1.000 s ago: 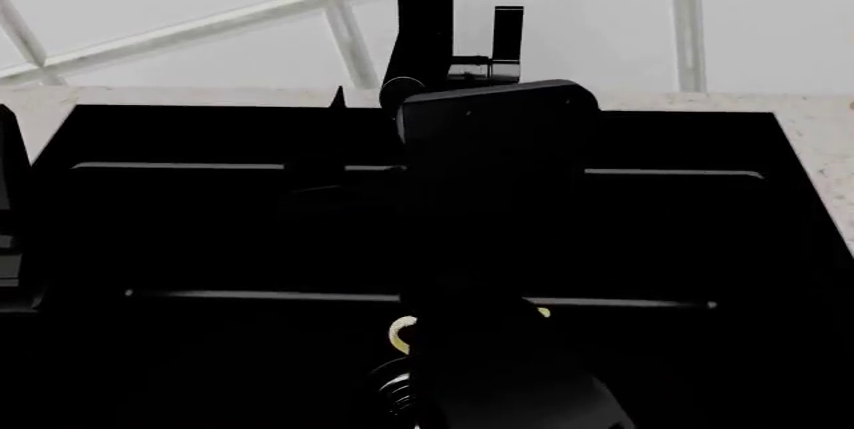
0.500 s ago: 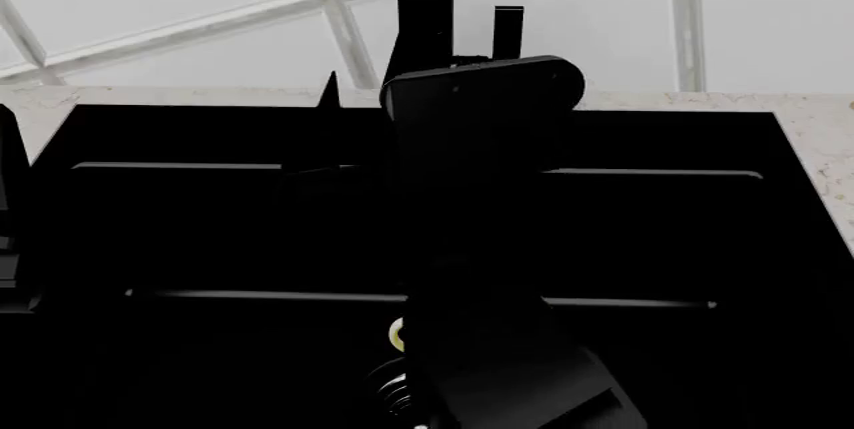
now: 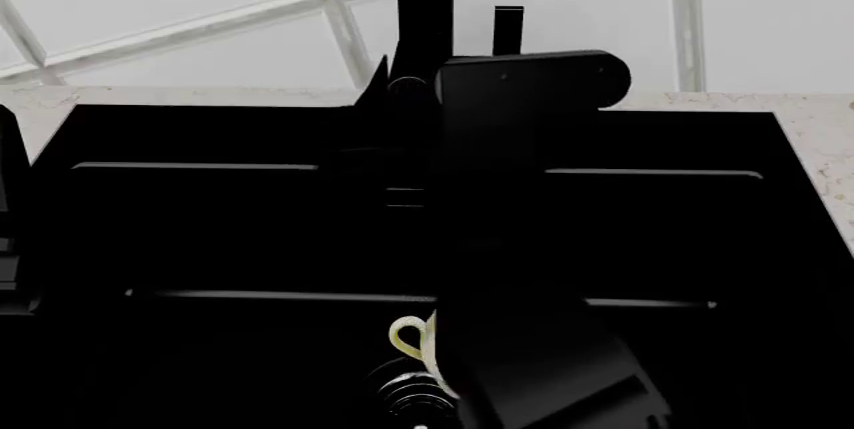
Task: Turn the sink spout to the right.
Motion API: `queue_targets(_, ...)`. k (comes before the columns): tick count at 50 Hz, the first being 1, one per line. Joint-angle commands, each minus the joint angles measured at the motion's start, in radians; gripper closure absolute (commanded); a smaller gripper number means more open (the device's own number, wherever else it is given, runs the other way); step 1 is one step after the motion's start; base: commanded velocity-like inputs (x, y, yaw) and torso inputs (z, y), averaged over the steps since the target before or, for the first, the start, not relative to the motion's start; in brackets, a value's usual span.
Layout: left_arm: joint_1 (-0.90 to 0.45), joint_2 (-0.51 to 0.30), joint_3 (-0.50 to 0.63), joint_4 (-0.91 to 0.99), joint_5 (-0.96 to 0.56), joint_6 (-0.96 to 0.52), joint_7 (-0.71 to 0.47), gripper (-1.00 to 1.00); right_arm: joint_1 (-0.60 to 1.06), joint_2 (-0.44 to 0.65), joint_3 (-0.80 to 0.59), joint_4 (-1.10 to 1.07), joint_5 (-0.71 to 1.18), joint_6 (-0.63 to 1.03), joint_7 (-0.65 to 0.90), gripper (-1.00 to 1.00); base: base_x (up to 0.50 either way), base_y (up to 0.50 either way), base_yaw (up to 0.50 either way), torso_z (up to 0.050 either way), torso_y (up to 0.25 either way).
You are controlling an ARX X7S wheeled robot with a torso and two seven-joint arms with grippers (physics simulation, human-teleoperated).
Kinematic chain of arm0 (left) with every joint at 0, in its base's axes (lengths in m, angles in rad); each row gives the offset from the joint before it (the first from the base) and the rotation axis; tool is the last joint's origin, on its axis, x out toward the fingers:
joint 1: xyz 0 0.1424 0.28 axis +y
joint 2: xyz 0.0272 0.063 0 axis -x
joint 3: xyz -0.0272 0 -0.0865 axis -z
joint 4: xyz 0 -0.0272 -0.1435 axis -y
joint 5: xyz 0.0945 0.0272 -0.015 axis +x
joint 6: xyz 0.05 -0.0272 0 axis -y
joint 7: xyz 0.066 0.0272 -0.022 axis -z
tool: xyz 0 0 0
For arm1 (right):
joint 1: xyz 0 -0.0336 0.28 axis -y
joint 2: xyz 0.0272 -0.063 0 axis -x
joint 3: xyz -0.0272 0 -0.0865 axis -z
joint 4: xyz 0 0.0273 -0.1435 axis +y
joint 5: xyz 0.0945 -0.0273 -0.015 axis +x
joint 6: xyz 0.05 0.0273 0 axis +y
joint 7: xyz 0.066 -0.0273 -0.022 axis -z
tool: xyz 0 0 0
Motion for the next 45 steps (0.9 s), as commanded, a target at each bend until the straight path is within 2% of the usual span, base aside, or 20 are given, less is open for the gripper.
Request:
queue_targets(1,0.001,-0.003,0.004,0.0,0.0,0.005,-0.002,-1.0,-0.01,0.02,0.008,0.002,-0.003,-0.013,0.023,-1.0,0.0,0.0,0.0,0.0,0.0)
queue_targets(22,0.001,-0.009,0.011,-0.003,0.0,0.008,-0.005,-1.0,-0.002,0.066,0.017,-0.031,0.0,0.022,0.056,-1.0,0.0,0.0,0.0,0.0,0.0)
queue_targets(45,0.001,-0.016,0.014,0.0,-0.006,0.01,-0.011,-1.0,0.02,0.082,0.02,0.058,-0.007,-0.012,0.044,-1.0,0.0,0.0,0.0,0.0,0.0)
